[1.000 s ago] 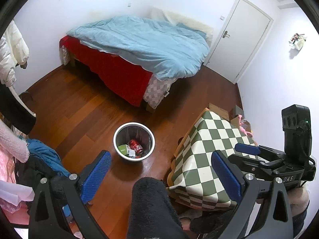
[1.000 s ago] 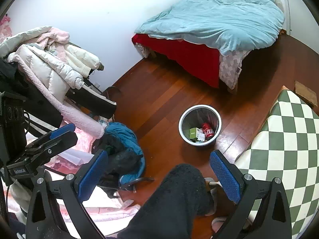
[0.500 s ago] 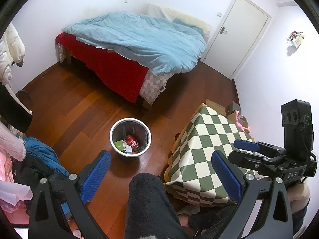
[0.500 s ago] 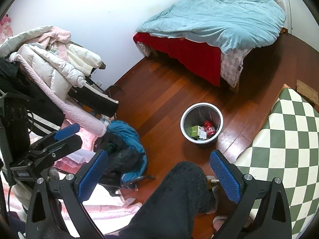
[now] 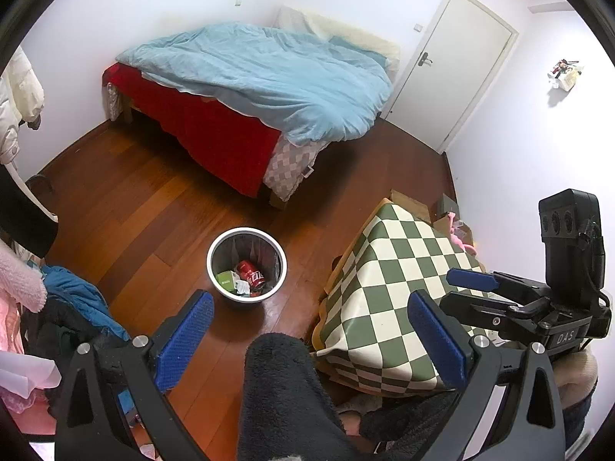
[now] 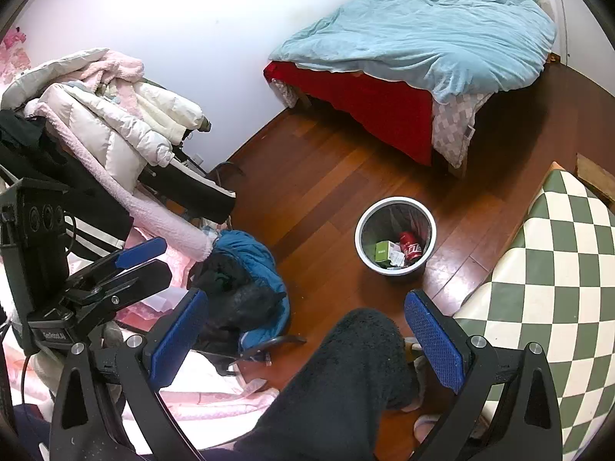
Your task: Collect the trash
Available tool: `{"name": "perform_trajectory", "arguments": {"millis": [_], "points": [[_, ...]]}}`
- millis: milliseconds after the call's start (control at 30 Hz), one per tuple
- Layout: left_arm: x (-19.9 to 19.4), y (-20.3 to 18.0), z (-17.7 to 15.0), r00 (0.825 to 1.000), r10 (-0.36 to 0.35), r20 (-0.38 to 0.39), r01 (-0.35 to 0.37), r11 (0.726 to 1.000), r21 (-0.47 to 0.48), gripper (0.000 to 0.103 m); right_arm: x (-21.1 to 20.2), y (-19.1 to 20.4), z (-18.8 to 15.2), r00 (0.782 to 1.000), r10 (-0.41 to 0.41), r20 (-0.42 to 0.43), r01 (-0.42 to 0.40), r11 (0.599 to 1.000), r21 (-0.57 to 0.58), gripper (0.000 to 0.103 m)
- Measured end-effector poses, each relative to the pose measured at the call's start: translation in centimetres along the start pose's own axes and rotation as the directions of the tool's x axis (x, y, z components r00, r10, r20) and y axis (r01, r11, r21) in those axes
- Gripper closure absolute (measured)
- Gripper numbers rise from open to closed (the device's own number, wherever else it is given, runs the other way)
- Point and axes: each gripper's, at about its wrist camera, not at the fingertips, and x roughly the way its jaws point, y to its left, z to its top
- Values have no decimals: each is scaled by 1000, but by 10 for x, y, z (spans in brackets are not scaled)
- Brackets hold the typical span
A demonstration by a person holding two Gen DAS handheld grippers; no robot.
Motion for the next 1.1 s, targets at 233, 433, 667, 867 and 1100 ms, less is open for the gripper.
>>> {"name": "perform_trajectory", "arguments": {"millis": [233, 433, 667, 867, 1100], "points": [[0, 1, 0, 1000, 0, 0, 0, 1000, 3, 0, -1, 2, 0, 1000, 1, -2, -1, 1000, -6, 0], [-1, 2, 0, 1000, -3, -2, 3, 1000, 1, 0, -2, 3, 1, 1000, 2, -1, -2, 1000, -6, 0], [-1, -1, 1, 1000, -6, -3, 6, 1000, -1, 0, -3, 5, 0, 1000, 3, -5, -3, 1000, -9, 0], [-2, 0, 1, 1000, -4, 1, 4, 1000, -2, 0, -3, 5, 0, 1000, 3, -3, -3, 1000, -9, 0], [-6, -4, 1, 1000, -4, 7, 4, 1000, -3, 0, -6, 6, 0, 1000, 9, -3, -9, 1000, -16, 0]]}}
